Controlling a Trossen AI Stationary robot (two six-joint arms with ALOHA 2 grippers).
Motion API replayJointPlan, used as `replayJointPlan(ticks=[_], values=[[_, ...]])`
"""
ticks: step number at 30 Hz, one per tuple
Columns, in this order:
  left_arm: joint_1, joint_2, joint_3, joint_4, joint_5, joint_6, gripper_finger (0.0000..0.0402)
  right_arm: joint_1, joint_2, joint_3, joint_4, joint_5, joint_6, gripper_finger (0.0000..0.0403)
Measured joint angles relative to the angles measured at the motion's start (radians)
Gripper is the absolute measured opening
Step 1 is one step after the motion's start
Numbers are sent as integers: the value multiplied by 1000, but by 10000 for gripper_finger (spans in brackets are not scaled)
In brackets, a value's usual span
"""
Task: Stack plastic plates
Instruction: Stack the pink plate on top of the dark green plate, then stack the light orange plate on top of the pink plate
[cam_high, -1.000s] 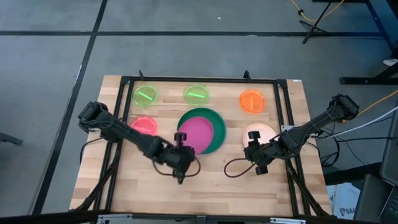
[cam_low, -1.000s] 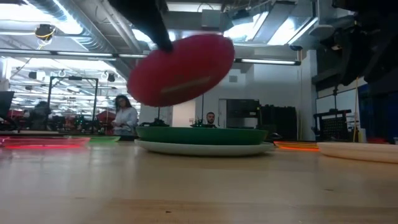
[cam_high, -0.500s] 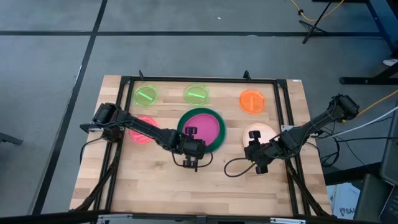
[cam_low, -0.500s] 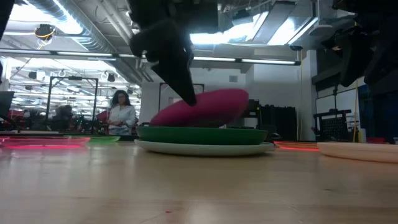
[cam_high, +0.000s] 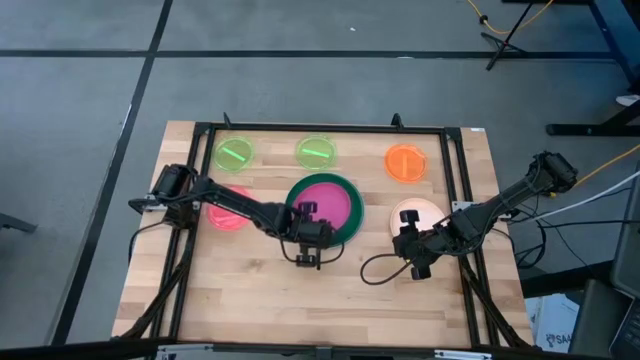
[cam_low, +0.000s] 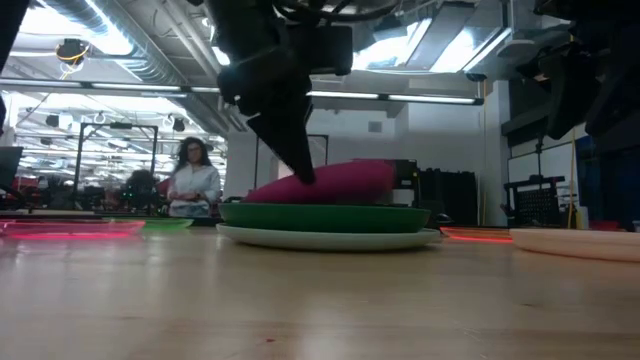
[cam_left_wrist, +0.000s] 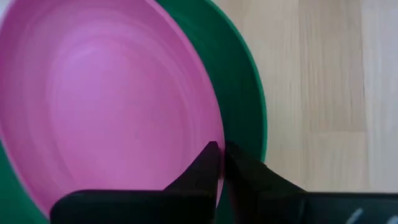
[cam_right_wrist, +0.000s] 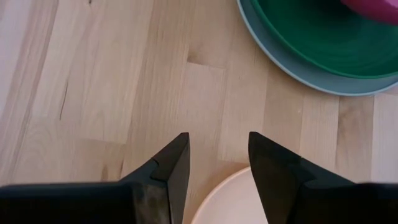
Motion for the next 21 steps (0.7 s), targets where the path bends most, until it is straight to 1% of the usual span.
replayJointPlan(ticks=[7,9,12,16,21], values=[[-1,0,-5,25,1,0,16,0,0,0,2,0,0,154],[-1,0,-5,36,1,-8,22,0,0,0,2,0,0,154],[-1,0,-5,35,2,-27,44,0,0,0,1,0,0,154],[-1,0,-5,35,2,-55,86,0,0,0,-1,0,-4,154],[-4,-27,-5,38,67,-53,124,0,-2,0,-5,0,-6,154]])
